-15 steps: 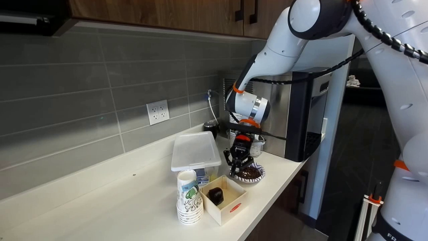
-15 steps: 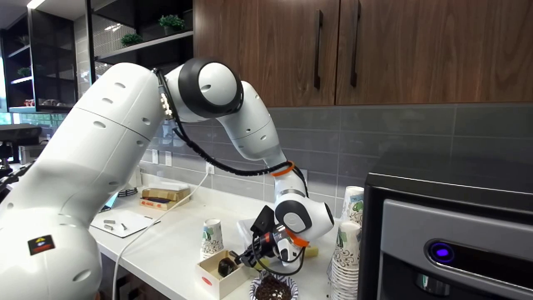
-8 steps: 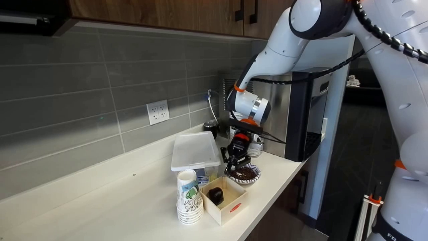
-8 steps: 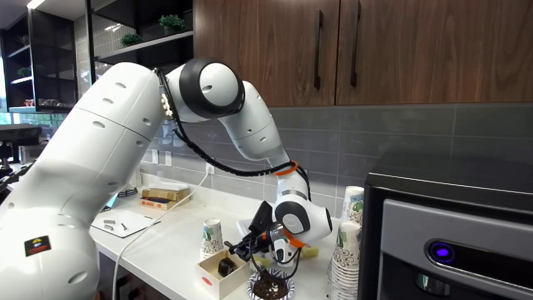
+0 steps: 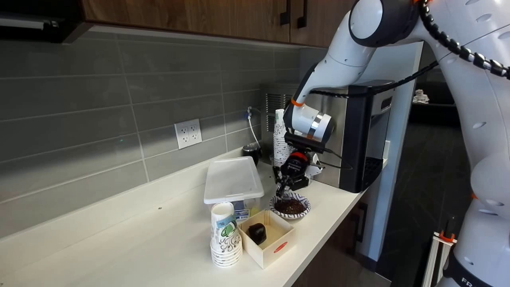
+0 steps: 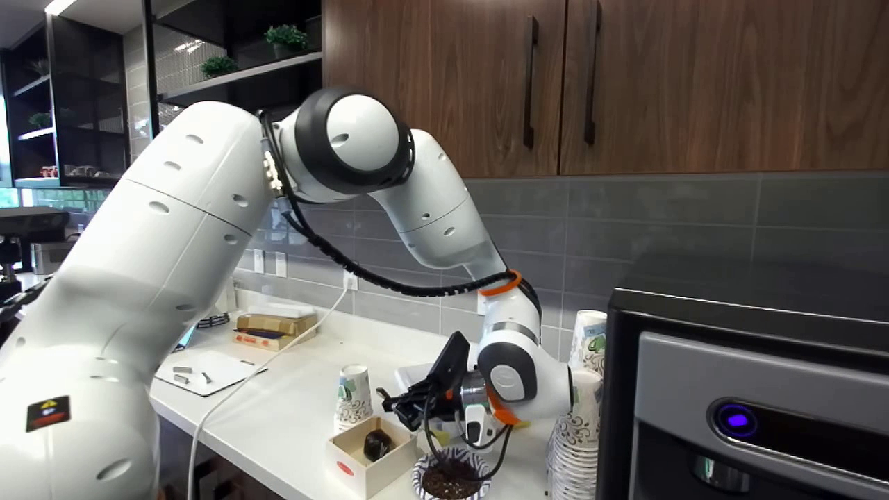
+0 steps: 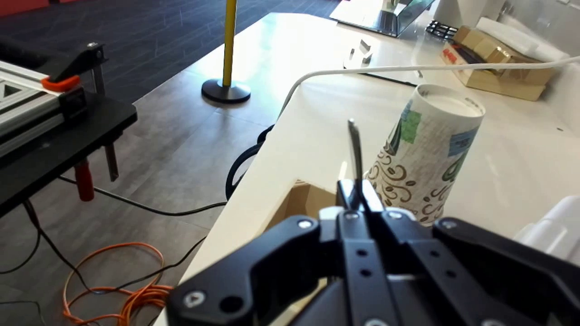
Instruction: Use the cake slicer to stir in the bowl
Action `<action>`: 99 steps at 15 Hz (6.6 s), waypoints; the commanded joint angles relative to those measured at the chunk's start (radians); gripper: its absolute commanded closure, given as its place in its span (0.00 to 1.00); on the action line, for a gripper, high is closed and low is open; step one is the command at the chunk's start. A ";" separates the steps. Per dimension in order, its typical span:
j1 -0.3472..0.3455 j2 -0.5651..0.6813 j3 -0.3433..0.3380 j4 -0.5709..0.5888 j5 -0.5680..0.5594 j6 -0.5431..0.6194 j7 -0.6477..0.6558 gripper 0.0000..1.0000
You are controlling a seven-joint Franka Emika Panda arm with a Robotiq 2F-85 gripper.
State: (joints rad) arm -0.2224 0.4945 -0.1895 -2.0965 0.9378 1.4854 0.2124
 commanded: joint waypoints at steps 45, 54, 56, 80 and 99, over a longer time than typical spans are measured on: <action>-0.030 -0.046 -0.098 -0.195 0.139 -0.026 -0.166 0.99; -0.035 -0.040 -0.086 -0.179 0.190 0.053 -0.238 0.99; -0.035 -0.032 -0.076 -0.169 0.199 0.048 -0.265 0.99; 0.018 -0.006 -0.038 -0.160 0.182 0.039 -0.069 0.99; 0.074 -0.005 -0.024 -0.150 0.173 0.361 0.131 0.64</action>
State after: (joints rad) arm -0.1624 0.4761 -0.2238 -2.2504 1.1106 1.8204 0.3285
